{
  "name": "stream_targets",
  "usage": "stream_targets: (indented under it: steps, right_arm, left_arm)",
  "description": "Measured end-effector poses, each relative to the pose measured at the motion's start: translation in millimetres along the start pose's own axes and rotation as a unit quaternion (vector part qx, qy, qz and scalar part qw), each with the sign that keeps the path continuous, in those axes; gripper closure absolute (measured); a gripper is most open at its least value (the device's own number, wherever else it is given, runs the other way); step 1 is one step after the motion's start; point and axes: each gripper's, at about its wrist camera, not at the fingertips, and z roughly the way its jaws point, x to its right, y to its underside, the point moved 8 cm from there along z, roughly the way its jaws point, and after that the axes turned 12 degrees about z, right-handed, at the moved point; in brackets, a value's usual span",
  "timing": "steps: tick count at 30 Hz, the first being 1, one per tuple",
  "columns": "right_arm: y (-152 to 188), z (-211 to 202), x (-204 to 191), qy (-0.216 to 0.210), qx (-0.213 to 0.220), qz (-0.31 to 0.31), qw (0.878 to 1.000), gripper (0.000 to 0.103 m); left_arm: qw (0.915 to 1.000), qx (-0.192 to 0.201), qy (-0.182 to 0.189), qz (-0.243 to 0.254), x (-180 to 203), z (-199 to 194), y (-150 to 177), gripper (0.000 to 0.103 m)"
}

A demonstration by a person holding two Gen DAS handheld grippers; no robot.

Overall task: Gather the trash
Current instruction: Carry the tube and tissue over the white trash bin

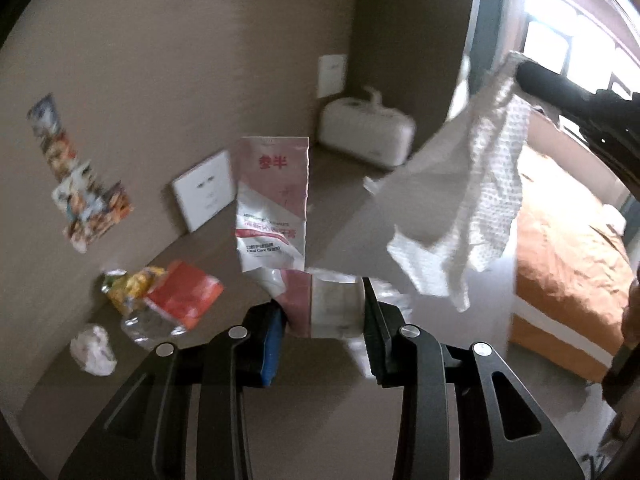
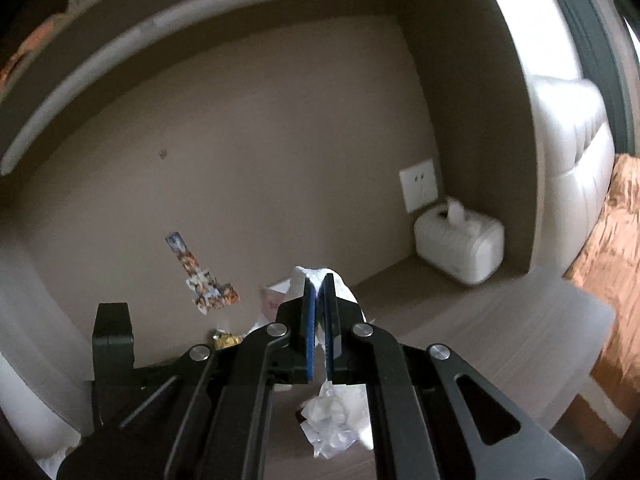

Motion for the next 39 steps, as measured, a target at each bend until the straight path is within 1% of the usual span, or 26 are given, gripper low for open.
stream_targets:
  steps: [3, 7, 12, 16, 21, 25, 28, 31, 34, 39]
  right_arm:
    - [-9.6, -27.2, 6.4, 0.007, 0.017, -0.003, 1.000, 0.098]
    - [-16.6, -68.6, 26.7, 0.031, 0.038, 0.001, 0.999, 0.098]
    - [-11.3, -120.3, 66.5, 0.078, 0.052, 0.016, 0.995, 0.098]
    - [-2.7, -160.9, 105.2, 0.126, 0.056, 0.032, 0.990, 0.098]
    - [17.3, -196.5, 149.6, 0.173, 0.050, 0.055, 0.982, 0.098]
    - [39.6, -213.5, 190.0, 0.204, 0.036, 0.083, 0.975, 0.098]
    - [59.6, -218.8, 221.7, 0.224, 0.020, 0.106, 0.969, 0.098]
    - [79.5, -219.4, 252.6, 0.240, 0.002, 0.124, 0.963, 0.098]
    - [96.8, -215.4, 278.8, 0.253, -0.014, 0.134, 0.958, 0.098]
    - [128.2, -205.9, 327.4, 0.268, -0.040, 0.155, 0.950, 0.098]
  left_arm:
    - [0.9997, 0.011, 0.013, 0.017, 27.9, -5.6, -14.9, 0.069]
    - [0.9983, 0.022, 0.040, 0.038, 73.3, -11.5, -29.3, 0.069]
    - [0.9932, 0.027, 0.083, 0.077, 143.9, -10.5, -38.7, 0.069]
    - [0.9860, 0.024, 0.123, 0.110, 202.3, -5.0, -37.8, 0.069]
    - [0.9752, 0.014, 0.165, 0.147, 263.6, 5.0, -31.2, 0.069]
    - [0.9658, 0.001, 0.193, 0.174, 310.1, 19.7, -22.6, 0.069]
    - [0.9600, -0.012, 0.207, 0.189, 335.5, 35.0, -14.5, 0.069]
    - [0.9555, -0.025, 0.213, 0.203, 359.4, 51.3, -7.0, 0.069]
    - [0.9502, -0.041, 0.222, 0.215, 381.4, 75.9, 4.8, 0.069]
    - [0.9447, -0.061, 0.229, 0.226, 408.6, 114.8, 20.8, 0.069]
